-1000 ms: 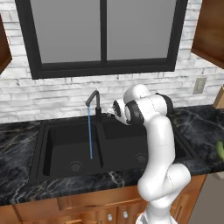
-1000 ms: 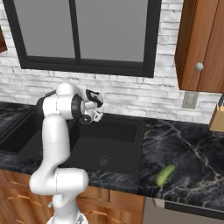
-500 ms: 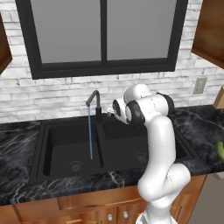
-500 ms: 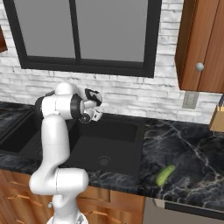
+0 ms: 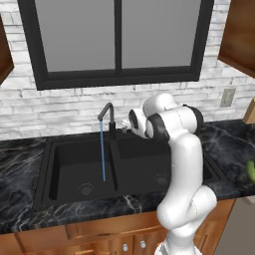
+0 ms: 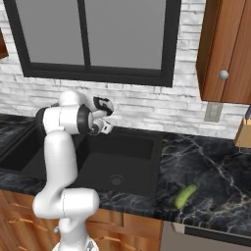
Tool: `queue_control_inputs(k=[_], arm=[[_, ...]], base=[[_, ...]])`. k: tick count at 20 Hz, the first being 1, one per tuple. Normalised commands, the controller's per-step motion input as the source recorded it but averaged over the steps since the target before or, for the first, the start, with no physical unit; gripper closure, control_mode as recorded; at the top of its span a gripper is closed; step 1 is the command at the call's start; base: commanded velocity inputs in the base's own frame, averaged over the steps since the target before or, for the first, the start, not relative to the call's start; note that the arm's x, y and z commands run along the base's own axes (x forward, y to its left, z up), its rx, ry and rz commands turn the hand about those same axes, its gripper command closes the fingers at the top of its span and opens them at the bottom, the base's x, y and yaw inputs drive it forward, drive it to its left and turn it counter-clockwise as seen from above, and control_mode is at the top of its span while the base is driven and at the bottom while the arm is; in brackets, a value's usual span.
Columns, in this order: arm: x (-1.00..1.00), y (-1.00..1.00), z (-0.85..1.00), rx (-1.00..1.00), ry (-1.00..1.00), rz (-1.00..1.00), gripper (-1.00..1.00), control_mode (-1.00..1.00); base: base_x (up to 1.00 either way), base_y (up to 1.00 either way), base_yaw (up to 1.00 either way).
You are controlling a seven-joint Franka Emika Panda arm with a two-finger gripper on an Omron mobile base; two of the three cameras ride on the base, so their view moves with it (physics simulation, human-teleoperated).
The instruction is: Turn on the sink faucet. Then move the cucumber from the counter to the sink. Turn off the sink. Move the vegetable from the sink to the pot next to the stove. Finally move the pot to the rear left burner.
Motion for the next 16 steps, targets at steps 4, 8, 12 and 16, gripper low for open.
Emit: queue_control_inputs(k=[4, 8, 12, 16], arm=[[-0.24, 0.28, 0.14, 0.00, 0.00, 0.00, -1.00, -1.00], [-0.40, 0.15, 0.05, 0.00, 0.00, 0.00, -1.00, -1.00], [-0.68, 0.00, 0.03, 0.00, 0.00, -0.05, -1.00, -1.00], [-0.75, -0.08, 0.08, 0.00, -0.02, -0.10, -1.00, -1.00]], base=[[0.00, 0.00, 0.00], [0.00, 0.00, 0.00], [0.00, 0.00, 0.00], [0.00, 0.00, 0.00]])
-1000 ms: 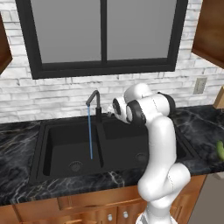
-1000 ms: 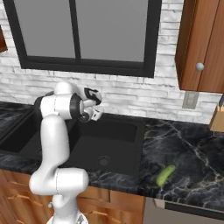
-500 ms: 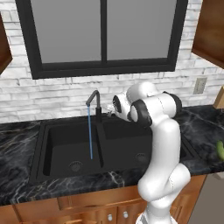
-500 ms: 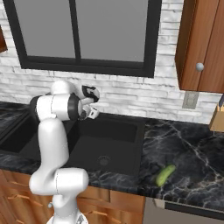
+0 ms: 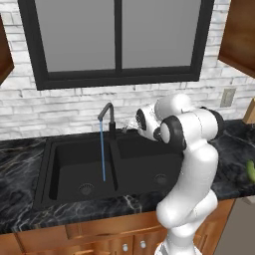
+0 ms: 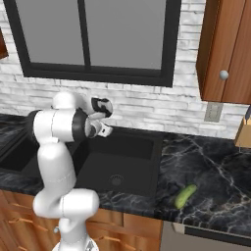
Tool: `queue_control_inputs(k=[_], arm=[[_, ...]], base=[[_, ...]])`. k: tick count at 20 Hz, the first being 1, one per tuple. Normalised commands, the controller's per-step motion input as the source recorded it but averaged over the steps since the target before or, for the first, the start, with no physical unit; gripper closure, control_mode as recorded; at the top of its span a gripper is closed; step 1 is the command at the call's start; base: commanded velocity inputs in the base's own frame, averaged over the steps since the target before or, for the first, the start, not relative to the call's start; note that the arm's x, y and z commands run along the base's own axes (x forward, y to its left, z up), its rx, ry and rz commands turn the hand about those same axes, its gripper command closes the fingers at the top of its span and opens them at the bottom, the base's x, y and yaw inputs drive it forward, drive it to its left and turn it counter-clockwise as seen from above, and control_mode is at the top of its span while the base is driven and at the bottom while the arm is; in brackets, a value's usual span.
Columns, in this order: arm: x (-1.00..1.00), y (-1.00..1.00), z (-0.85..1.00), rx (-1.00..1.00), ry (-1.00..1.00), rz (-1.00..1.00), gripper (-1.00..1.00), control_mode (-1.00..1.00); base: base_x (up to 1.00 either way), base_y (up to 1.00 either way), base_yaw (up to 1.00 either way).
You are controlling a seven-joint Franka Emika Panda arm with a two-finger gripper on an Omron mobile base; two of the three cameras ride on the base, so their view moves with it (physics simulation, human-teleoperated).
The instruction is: Turn on the sink faucet. Then move the cucumber from the counter to the sink. Turn off the sink. Move the vegetable from the sink to the pot next to the stove. Finally move the pot to the rear left burner.
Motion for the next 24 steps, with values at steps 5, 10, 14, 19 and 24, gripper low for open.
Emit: queue_control_inputs(k=[5, 10, 14, 19, 24], arm=[[-0.76, -0.06, 0.36, 0.00, -0.04, -0.12, -1.00, -1.00], [-0.71, -0.02, 0.49, 0.00, 0.00, -0.10, -1.00, -1.00], [-0.59, 0.00, 0.54, -0.02, 0.09, -0.05, -1.00, -1.00], [-0.56, -0.01, 0.60, -0.03, 0.18, -0.02, -1.00, -1.00], [-0.39, -0.05, 0.70, -0.02, 0.25, -0.01, -1.00, -1.00]], base=[[0.00, 0.00, 0.00], [0.00, 0.00, 0.00], [0.00, 0.00, 0.00], [0.00, 0.00, 0.00], [0.00, 0.00, 0.00]])
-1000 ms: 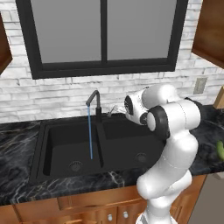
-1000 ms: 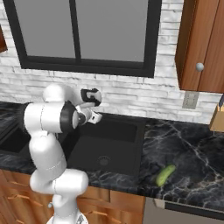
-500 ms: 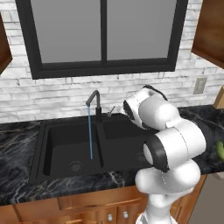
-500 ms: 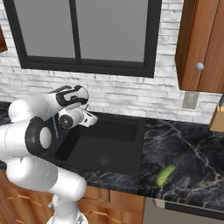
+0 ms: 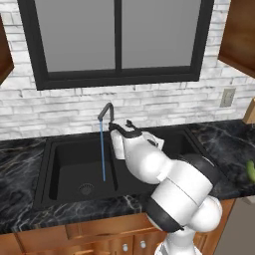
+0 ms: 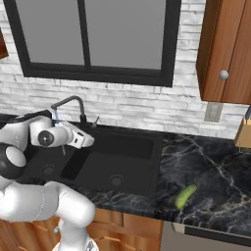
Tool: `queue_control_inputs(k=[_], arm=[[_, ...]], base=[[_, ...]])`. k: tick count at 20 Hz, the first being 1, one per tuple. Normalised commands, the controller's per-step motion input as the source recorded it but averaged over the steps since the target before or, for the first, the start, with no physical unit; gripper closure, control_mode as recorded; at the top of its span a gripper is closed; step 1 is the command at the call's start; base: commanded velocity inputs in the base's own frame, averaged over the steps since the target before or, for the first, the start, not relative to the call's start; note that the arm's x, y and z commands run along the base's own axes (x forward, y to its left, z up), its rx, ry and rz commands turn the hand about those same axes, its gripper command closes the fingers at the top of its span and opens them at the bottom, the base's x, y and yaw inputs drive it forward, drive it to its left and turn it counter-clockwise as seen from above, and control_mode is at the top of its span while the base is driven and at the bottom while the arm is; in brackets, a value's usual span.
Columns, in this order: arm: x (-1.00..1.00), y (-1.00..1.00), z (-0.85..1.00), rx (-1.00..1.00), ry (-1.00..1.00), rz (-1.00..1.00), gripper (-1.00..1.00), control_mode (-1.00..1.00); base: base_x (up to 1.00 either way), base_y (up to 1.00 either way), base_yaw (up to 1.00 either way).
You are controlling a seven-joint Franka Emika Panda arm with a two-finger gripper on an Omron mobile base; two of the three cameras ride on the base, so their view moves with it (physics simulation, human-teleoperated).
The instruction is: Turn on the sink faucet. Then move the cucumber from the counter to the sink. Turn off the sink. Move the vegetable from the sink to the pot next to the stove. Finally move the pot to the rear left burner.
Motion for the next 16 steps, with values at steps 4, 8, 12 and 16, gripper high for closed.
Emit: queue_control_inputs(k=[4, 8, 12, 16], arm=[[-0.25, -0.08, 0.71, -0.01, 0.28, 0.00, -1.00, -1.00], [-0.33, -0.15, 0.77, -0.01, 0.27, 0.00, -1.00, -1.00], [-0.57, -0.18, 0.94, 0.00, 0.15, -0.05, -1.00, -1.00], [-0.58, -0.06, 1.00, 0.00, 0.06, -0.06, -1.00, -1.00]], base=[[0.00, 0.00, 0.00], [0.00, 0.00, 0.00], [0.00, 0.00, 0.00], [0.00, 0.00, 0.00]])
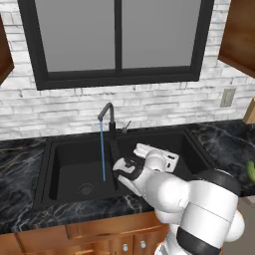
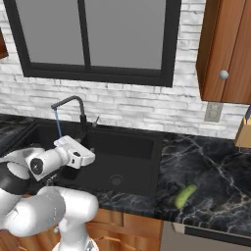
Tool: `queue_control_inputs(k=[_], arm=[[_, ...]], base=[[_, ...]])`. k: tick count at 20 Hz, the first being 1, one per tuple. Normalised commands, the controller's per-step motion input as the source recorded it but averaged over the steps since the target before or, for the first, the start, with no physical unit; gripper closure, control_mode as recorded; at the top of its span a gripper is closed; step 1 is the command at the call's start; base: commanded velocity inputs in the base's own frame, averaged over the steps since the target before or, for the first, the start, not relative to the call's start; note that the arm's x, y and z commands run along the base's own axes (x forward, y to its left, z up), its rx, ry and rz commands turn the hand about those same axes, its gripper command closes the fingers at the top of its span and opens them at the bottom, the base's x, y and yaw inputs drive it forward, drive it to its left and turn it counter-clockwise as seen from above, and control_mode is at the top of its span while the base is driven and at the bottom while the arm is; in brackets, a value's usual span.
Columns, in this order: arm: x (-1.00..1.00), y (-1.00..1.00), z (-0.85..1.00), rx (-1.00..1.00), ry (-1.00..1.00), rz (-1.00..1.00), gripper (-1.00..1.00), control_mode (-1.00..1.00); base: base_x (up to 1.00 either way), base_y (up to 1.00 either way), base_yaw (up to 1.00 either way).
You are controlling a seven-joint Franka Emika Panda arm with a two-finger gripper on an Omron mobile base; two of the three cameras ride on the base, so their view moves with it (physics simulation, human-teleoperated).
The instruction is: Turn on the sink faucet. Then move the cucumber from the counter to the sink. Turn off the sink. Move the vegetable from the sink to the pot next to the stove. Finally move the pot to the rear left burner.
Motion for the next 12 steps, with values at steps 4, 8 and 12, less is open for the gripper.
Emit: queue_control_inputs(k=[4, 8, 12], arm=[[-0.55, 0.00, 1.00, 0.02, 0.01, -0.04, -1.00, -1.00], [-0.54, 0.01, 0.98, 0.10, 0.00, -0.04, -1.00, -1.00], [-0.67, 0.01, 0.29, 0.26, -0.08, 0.03, -1.00, -1.00]], base=[[0.00, 0.00, 0.00], [0.00, 0.00, 0.00], [0.00, 0.00, 0.00]])
